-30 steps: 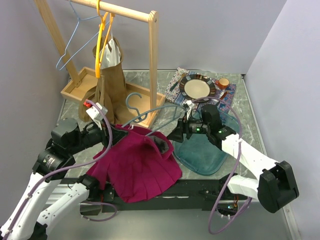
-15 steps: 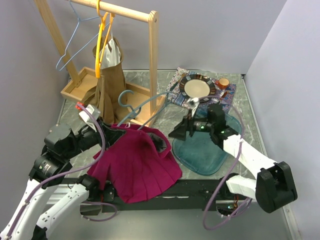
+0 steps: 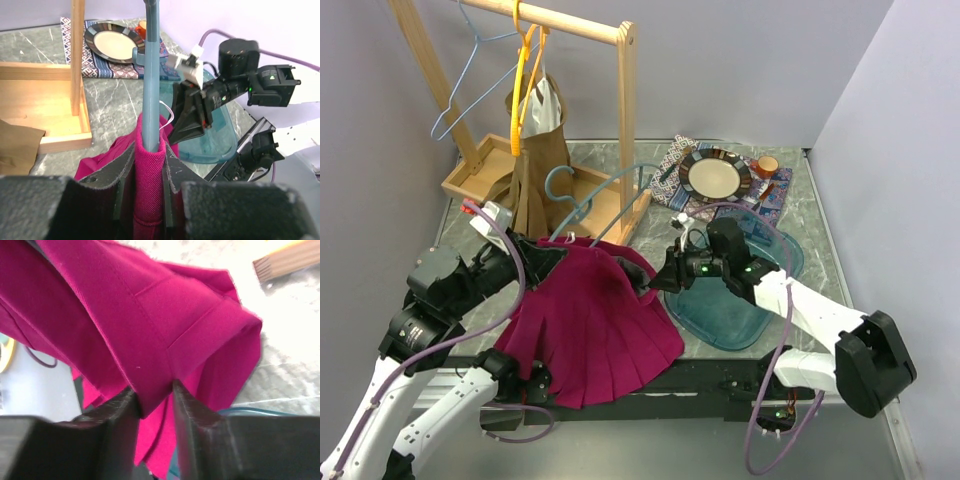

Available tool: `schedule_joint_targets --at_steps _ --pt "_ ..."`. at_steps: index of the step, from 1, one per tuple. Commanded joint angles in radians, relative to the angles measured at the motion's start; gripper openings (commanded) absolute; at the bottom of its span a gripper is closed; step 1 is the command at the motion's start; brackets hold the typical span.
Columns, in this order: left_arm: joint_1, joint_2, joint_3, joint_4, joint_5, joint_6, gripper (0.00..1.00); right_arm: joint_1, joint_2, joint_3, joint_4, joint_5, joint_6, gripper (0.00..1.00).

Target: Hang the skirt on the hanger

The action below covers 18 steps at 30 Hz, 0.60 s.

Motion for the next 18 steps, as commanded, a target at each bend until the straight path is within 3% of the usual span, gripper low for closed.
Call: schedule_joint_targets --at_steps 1,3,12,18 --pt "0.004 0.0 0.064 0.136 -0.011 -0.009 0.01 0.015 0.045 0.086 -0.015 0.025 -0.024 0.09" --pt "0.004 0.003 0.062 0.118 0.038 0.027 0.01 0.012 0.046 0.112 -0.069 0.046 -0.032 0.0" --pt "0.004 -0.023 0.059 0.003 0.141 0.192 0.01 -0.281 0.071 0.323 -0.153 -0.173 0.03 0.0" --pt "0.004 -0.014 0.038 -0.008 0.193 0.245 0.01 -0.317 0.153 0.459 -0.281 -0.297 -0.03 0.0"
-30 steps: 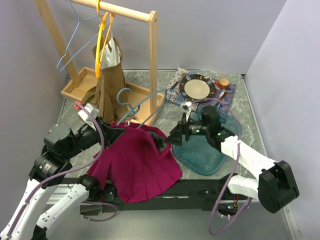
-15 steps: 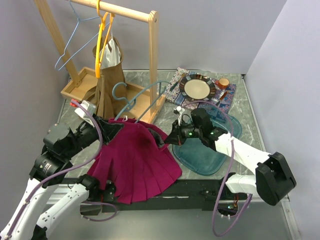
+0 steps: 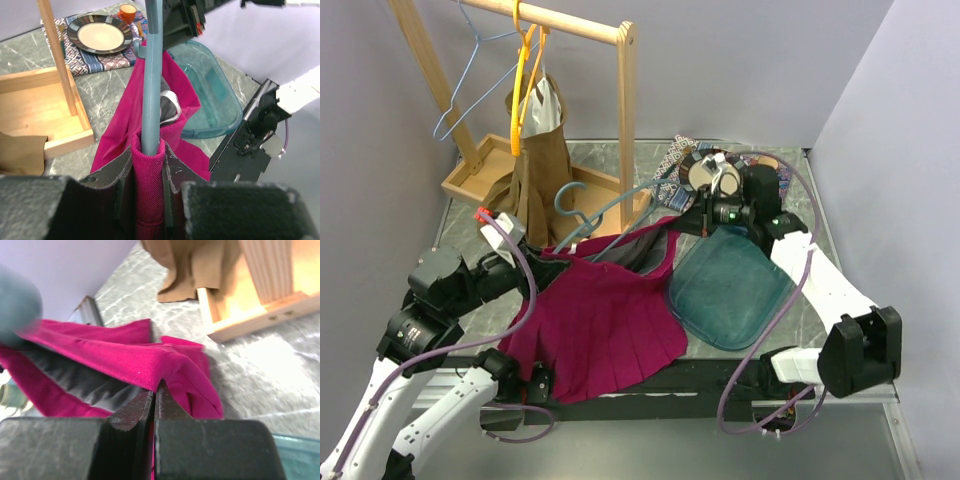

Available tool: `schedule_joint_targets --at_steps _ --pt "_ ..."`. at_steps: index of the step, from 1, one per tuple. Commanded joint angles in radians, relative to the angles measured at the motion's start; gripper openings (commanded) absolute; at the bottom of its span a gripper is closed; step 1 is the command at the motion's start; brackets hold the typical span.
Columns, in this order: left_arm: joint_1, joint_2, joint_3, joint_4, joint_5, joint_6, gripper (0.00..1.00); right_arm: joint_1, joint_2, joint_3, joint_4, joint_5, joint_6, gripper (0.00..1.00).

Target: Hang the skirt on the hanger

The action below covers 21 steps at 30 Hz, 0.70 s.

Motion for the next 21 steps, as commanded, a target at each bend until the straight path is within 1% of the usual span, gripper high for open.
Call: schedule_joint_targets --at_steps 1,7,13,15,17,19,21 --pt "0.004 -0.008 0.025 0.042 0.047 0.067 0.01 -0.036 0.052 0.096 -0.09 -0.116 -0.04 0.0" --pt "0.004 0.008 0.032 -0.016 0.014 0.133 0.01 -0.078 0.057 0.147 -0.123 -0.136 -0.049 0.0" --pt "0.004 0.021 0.017 -0.035 0.027 0.173 0.01 -0.113 0.06 0.199 -0.146 -0.161 -0.07 0.0" --pt "0.004 0.033 0.018 -0.044 0.053 0.187 0.01 -0.115 0.068 0.228 -0.187 -0.158 -0.109 0.0" --pt "0.004 0.042 0.023 -0.047 0.074 0.236 0.01 -0.118 0.072 0.238 -0.205 -0.175 -0.128 0.0" --pt "0.004 0.053 0.037 -0.067 0.073 0.253 0.01 -0.119 0.088 0.262 -0.235 -0.191 -0.156 0.0" --pt "0.002 0.07 0.049 -0.087 0.06 0.283 0.01 -0.119 0.112 0.303 -0.305 -0.204 -0.211 0.0"
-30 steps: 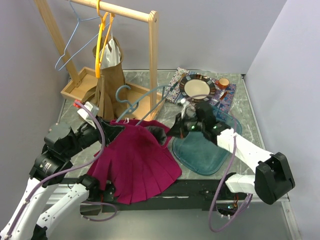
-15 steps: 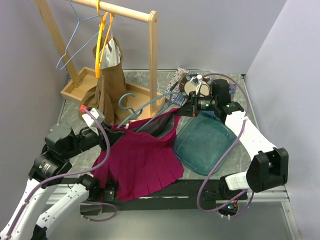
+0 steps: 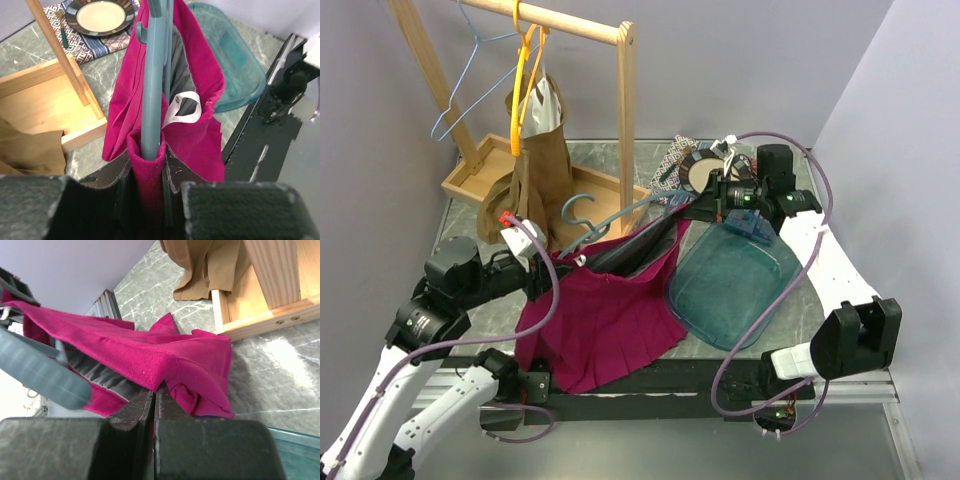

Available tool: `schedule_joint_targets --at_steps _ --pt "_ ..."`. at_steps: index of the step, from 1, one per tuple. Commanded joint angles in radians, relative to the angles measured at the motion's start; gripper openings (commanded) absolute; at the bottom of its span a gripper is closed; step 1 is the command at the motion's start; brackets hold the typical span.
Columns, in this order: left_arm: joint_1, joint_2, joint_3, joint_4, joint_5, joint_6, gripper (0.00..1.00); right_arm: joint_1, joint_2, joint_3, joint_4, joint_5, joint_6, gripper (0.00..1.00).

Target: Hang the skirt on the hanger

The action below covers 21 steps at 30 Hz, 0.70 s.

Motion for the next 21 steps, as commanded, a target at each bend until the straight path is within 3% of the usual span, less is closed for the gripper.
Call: schedule_joint_targets --at_steps 1,21 --pt "0.004 0.021 0.049 -0.021 -0.004 0.083 0.01 -0.025 0.042 0.11 -0.094 -0.037 -0.147 0.0" --pt "0.002 0.066 0.035 -0.058 -0.115 0.177 0.01 -0.073 0.036 0.156 -0.151 0.096 -0.155 0.0"
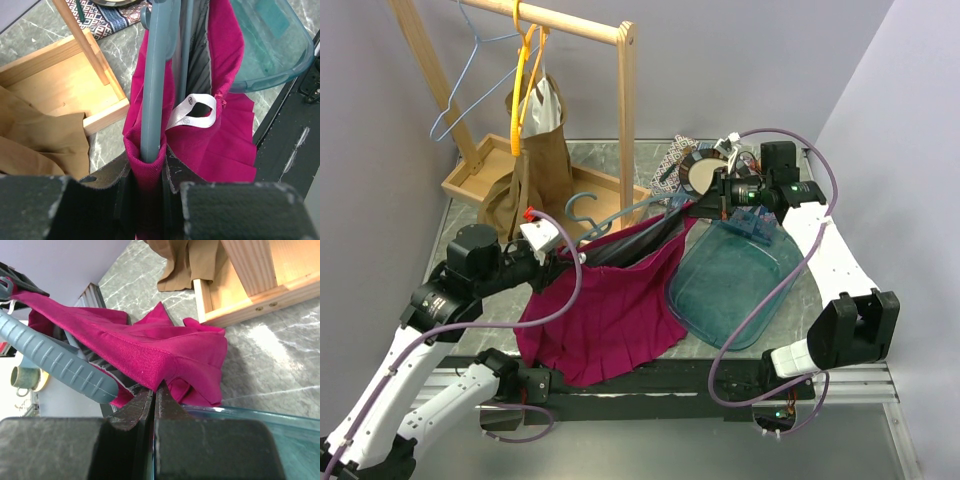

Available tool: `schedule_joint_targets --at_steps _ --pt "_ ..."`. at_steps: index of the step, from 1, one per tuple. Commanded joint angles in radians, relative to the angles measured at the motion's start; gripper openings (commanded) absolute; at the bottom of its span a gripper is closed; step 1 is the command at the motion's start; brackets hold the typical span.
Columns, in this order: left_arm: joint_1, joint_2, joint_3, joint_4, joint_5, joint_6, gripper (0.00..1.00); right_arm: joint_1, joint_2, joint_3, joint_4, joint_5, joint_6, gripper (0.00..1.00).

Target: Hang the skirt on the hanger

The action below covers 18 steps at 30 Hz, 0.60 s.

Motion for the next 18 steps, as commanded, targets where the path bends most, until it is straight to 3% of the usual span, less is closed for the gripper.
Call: schedule_joint_targets --at_steps 1,12,18 --pt "0.004 -0.031 0.033 -0.002 -0.036 0.019 0.01 -0.032 -0.018 0.07 0.018 0.075 -0.023 0.0" --pt "0.004 -0.097 -0.005 0.026 -0.054 -0.023 0.01 -0.035 -0.067 0.09 0.022 0.086 -0.038 0.0" --pt "0.004 -0.116 -0.048 0.122 -0.005 -0.195 0.01 -0.018 -0.055 -0.022 0.029 -0.106 -0.066 0.0"
